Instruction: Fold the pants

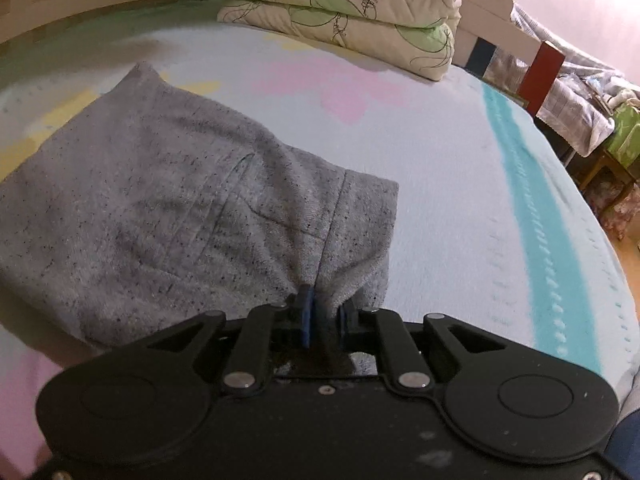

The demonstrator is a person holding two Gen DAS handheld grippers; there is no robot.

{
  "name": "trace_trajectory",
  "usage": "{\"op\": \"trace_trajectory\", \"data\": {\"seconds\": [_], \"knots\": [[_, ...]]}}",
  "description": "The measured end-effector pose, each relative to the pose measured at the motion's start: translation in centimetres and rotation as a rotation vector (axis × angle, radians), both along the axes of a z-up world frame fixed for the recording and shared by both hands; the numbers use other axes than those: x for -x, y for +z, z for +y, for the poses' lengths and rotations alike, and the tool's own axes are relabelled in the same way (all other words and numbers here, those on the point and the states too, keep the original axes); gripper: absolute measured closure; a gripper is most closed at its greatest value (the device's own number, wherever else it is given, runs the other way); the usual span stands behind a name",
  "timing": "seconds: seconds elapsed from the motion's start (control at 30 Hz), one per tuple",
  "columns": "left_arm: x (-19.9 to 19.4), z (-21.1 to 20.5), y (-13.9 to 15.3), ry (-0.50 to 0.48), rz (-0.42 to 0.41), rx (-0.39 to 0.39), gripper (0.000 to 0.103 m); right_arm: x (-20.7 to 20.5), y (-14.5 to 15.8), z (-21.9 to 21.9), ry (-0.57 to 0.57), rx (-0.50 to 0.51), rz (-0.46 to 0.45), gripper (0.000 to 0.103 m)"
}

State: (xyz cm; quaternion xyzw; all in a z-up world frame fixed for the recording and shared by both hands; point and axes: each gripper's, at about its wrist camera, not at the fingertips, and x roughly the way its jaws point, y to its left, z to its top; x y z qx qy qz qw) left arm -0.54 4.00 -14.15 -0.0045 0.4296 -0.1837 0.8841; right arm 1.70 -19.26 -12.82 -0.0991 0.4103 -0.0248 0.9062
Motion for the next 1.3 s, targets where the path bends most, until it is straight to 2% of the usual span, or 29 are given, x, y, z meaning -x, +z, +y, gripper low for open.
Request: {"op": "trace_trajectory", "data": {"seconds": [0.03, 0.1, 0.2, 0.27, 0.4, 0.5, 0.57, 0.7, 0.9, 1.07, 1.1, 1.13, 1.17, 1.2, 1.23, 1.27, 1.3], "knots": [[-0.4, 0.1, -0.1, 0.002, 0.007, 0.002, 0.009, 0.4, 0.5, -0.7, -0.01, -0.055, -0.021, 0.082], [-1.2, 0.1, -0.2, 0.006, 0.012, 0.007, 0.009, 0.6, 1.4, -2.5, -0.049, -0.131, -0.049, 0.049], [-2.3, 0.1, -0.4, 0.016, 0.03, 0.024, 0.008, 1.1, 2.6, -5.6, -0.115, -0.242, -0.084, 0.046], [-3.4, 0.2, -1.0, 0.028, 0.062, 0.047, 0.008, 0.9, 2.6, -7.2, -0.135, -0.322, -0.061, 0.043], [-5.2, 0.7, -2.3, 0.055, 0.125, 0.087, 0.008, 0.3, 1.3, -9.1, -0.175, -0.517, 0.003, 0.04], [-5.8, 0.7, -2.5, 0.055, 0.137, 0.1, 0.005, -0.3, -0.6, -9.8, -0.223, -0.626, 0.044, 0.04], [-6.3, 0.3, -2.6, 0.031, 0.151, 0.094, 0.001, -0.5, -1.4, -10.1, -0.24, -0.676, 0.056, 0.037], [-7.2, -0.6, -2.8, 0.0, 0.147, 0.073, 0.001, -1.7, -1.8, -9.5, -0.192, -0.701, 0.055, 0.035], [-8.7, -1.2, -3.2, -0.008, 0.134, 0.12, 0.001, -3.4, -2.5, -8.7, -0.123, -0.77, 0.065, 0.034], [-9.2, -1.2, -3.1, 0.005, 0.153, 0.151, 0.001, -3.3, -3.4, -10.3, -0.142, -0.879, 0.051, 0.034], [-9.1, -1.1, -3.1, 0.004, 0.154, 0.158, 0.002, -3.3, -3.4, -10.5, -0.146, -0.885, 0.052, 0.037], [-9.0, -0.9, -3.0, 0.013, 0.153, 0.166, 0.011, -3.2, -3.3, -10.5, -0.15, -0.876, 0.055, 0.039], [-8.8, -0.7, -2.9, 0.03, 0.147, 0.171, 0.032, -3.2, -3.1, -10.3, -0.152, -0.853, 0.06, 0.049], [-8.7, -0.4, -2.7, 0.053, 0.14, 0.174, 0.046, -3.1, -2.8, -10.2, -0.152, -0.825, 0.068, 0.063], [-8.4, -0.1, -2.6, 0.069, 0.136, 0.186, 0.07, -3.0, -2.4, -9.9, -0.146, -0.807, 0.073, 0.066], [-8.1, 0.3, -2.5, 0.082, 0.131, 0.206, 0.081, -2.9, -2.0, -9.6, -0.141, -0.795, 0.067, 0.07], [-7.9, 0.5, -2.4, 0.088, 0.126, 0.213, 0.082, -2.8, -1.4, -9.2, -0.132, -0.774, 0.058, 0.073]]}}
